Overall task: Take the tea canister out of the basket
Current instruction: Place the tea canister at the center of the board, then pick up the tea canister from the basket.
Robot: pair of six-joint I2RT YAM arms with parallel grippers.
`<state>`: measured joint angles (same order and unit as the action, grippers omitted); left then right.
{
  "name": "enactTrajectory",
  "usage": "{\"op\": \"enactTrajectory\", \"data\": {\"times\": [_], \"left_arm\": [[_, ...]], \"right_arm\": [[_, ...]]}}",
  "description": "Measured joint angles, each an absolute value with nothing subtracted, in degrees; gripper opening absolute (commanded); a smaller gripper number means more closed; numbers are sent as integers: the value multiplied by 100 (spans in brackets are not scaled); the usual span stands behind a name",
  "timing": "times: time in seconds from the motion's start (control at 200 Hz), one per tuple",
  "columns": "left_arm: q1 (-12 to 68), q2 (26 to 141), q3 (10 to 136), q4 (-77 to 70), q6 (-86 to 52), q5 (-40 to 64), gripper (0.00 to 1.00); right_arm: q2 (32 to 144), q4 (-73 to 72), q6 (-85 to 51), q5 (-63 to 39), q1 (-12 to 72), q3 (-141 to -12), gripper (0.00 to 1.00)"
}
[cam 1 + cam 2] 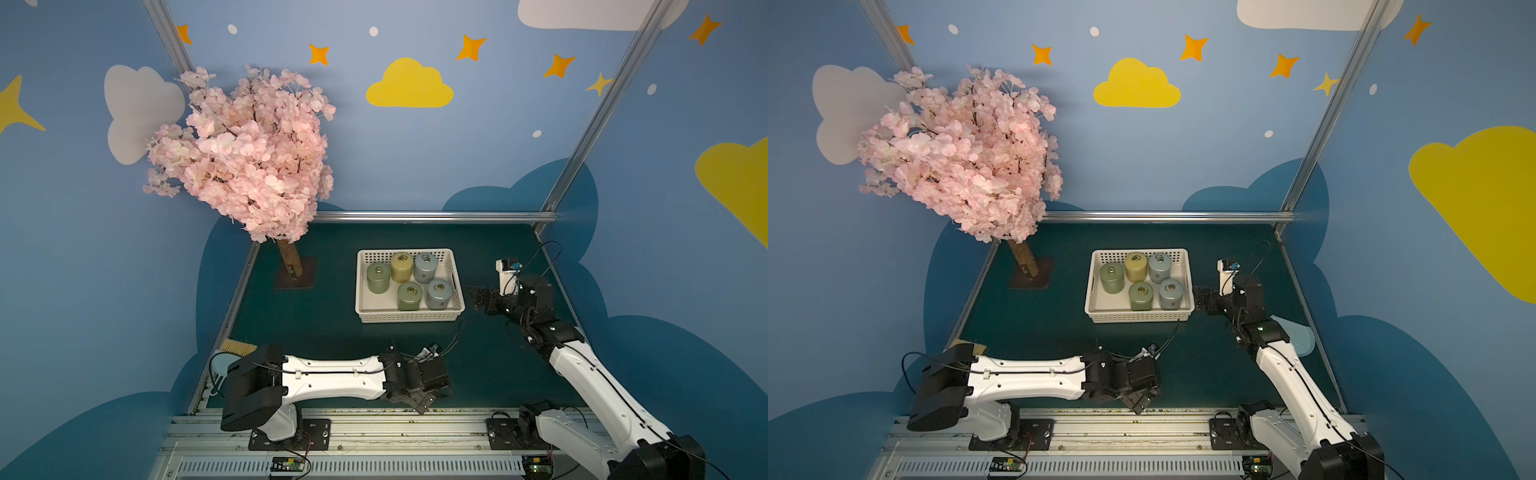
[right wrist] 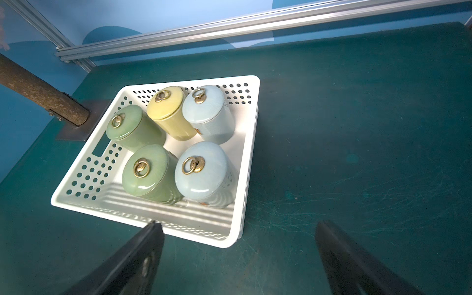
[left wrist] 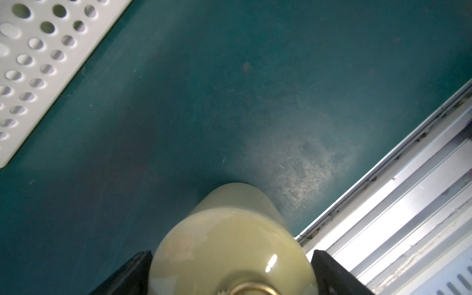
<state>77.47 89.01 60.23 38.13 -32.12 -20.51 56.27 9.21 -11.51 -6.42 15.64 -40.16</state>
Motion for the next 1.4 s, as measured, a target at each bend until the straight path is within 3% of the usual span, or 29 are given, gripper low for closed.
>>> {"op": "enactTrajectory", "data": {"times": [0.34,0.931,1.402], "left_arm": [[7323,7634,5896,3605,-3109,-2377,100],[5264,4722,3924,2414,-2231,-2515,100],[5175,3157,2078,1048,-1212,-3046,100]], "right_arm": [[5631,1151,-1000,-1258,1570,-4093,98],[6785,3028,-731,-1271,2467,-5649,98],[8215,3760,-246,-805,2626,-6761,98]]}}
